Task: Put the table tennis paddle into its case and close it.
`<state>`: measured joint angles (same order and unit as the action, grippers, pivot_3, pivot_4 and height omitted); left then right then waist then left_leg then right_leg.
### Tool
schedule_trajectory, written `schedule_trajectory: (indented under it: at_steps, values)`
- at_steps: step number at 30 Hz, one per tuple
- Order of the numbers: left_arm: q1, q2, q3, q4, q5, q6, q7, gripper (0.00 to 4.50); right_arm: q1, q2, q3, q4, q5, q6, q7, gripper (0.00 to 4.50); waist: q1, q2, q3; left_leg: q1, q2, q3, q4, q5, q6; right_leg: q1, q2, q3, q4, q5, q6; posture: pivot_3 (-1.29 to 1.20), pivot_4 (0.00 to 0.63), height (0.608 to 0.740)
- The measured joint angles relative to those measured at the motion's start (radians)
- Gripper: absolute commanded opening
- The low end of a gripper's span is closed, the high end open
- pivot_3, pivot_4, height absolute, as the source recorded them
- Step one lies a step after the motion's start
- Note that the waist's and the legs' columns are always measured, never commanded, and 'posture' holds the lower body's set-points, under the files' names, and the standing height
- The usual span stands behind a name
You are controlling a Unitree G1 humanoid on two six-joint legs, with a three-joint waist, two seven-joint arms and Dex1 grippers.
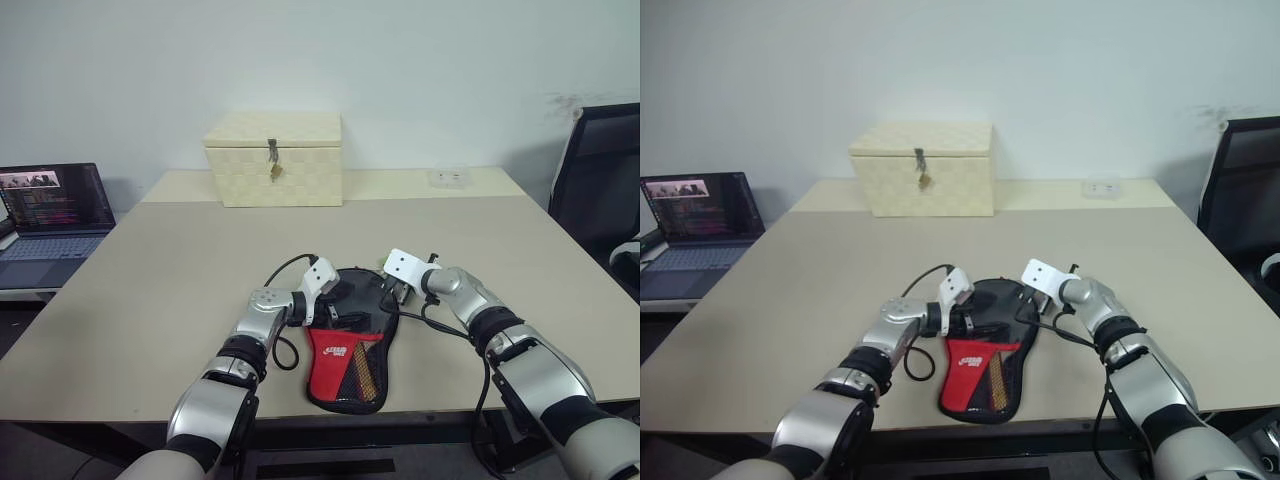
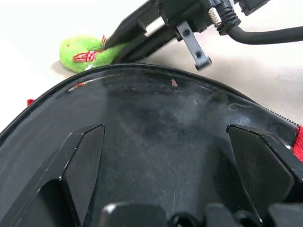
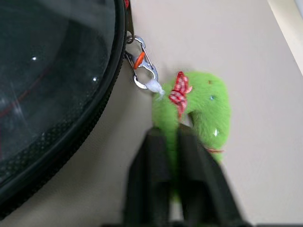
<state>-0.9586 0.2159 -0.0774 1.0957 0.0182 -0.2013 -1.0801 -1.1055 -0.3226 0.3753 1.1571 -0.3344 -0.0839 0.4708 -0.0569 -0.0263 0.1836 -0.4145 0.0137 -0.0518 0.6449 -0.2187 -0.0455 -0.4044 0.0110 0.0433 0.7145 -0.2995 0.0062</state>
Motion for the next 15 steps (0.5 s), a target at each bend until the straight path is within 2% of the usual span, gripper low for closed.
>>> schedule_trajectory:
  at_steps: [6, 9, 15]
  values:
    - [-0.022, -0.008, -0.025, 0.046, 0.031, -0.029, 0.005, 4.50, 0.044, -0.104, -0.004, -0.118, 0.000, 0.005, 0.055, 0.04, 0.002, 0.001, -0.001, 0.000, 0.000, 0.000, 0.000, 0.000, 0.000, 0.001, 0.000, 0.000, 0.000, 0.000, 0.000, 0.00, 0.150, 0.740]
    - [-0.027, -0.016, -0.025, 0.059, 0.032, -0.031, 0.011, 4.50, 0.137, -0.165, -0.013, -0.270, 0.003, 0.039, 0.110, 0.04, 0.005, 0.002, -0.002, 0.000, -0.001, -0.001, 0.000, 0.000, 0.000, 0.002, 0.000, 0.000, -0.001, 0.000, 0.000, 0.00, 0.150, 0.740]
    - [-0.026, -0.026, -0.028, 0.071, 0.032, -0.049, 0.001, 4.50, 0.382, -0.314, -0.065, -0.700, 0.025, 0.215, 0.251, 0.04, 0.019, 0.003, -0.002, 0.001, -0.001, -0.001, 0.000, 0.000, 0.000, 0.003, 0.000, -0.001, -0.001, -0.001, 0.001, 0.00, 0.150, 0.740]
